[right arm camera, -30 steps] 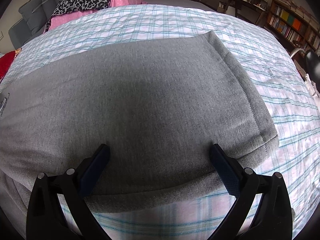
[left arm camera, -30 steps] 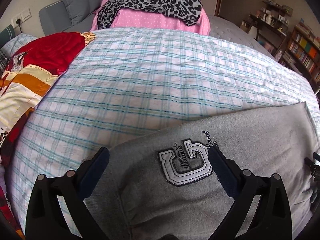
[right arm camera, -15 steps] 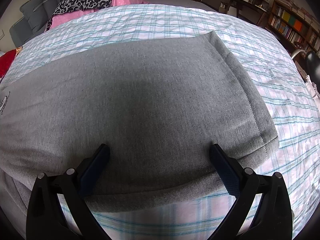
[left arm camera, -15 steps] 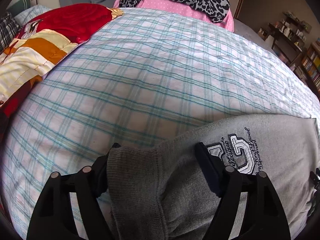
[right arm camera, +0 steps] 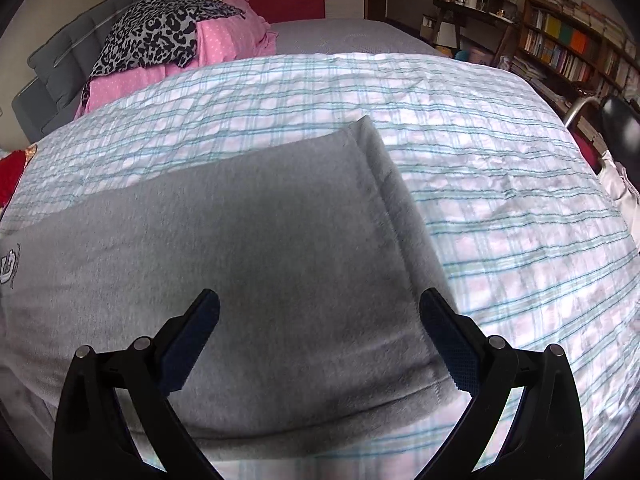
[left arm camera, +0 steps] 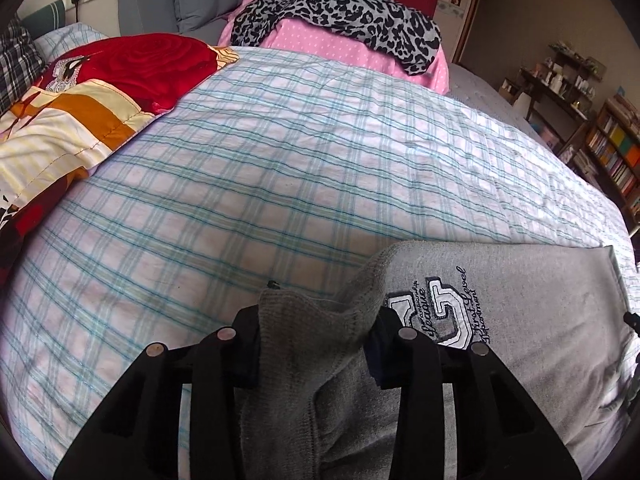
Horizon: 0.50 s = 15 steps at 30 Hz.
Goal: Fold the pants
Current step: 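Close the left tool on the waistband while the right tool pinches the leg hem corner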
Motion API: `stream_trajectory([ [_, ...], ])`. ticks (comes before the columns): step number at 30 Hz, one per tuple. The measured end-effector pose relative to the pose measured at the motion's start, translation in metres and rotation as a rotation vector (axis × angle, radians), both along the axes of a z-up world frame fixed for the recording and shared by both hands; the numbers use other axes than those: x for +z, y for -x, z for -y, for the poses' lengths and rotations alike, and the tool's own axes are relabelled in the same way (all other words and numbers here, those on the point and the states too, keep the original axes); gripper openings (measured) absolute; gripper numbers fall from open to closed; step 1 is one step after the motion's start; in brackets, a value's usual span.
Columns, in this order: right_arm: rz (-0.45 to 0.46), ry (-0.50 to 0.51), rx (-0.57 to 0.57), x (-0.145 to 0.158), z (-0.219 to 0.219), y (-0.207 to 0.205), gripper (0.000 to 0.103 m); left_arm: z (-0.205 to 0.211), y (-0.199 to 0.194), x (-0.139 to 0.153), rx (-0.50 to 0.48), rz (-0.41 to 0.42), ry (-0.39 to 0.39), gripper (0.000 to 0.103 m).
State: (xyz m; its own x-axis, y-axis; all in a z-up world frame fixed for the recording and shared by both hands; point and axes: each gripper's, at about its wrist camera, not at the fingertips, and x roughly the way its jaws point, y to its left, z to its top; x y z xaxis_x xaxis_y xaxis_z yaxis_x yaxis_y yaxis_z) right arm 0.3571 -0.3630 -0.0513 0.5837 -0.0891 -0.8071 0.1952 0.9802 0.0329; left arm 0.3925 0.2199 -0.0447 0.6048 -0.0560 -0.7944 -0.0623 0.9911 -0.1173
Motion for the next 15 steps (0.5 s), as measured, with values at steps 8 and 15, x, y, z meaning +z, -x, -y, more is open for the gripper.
stream_trajectory([
  [8, 0.045, -0.047, -0.126, -0.002, 0.055, -0.07, 0.101, 0.002, 0.0, -0.005, -0.004, 0.0, -0.018, 0.038],
  [15, -0.003, -0.056, -0.114, -0.02, 0.069, -0.123, 0.101, 0.003, -0.003, -0.008, -0.001, -0.008, -0.034, 0.039],
])
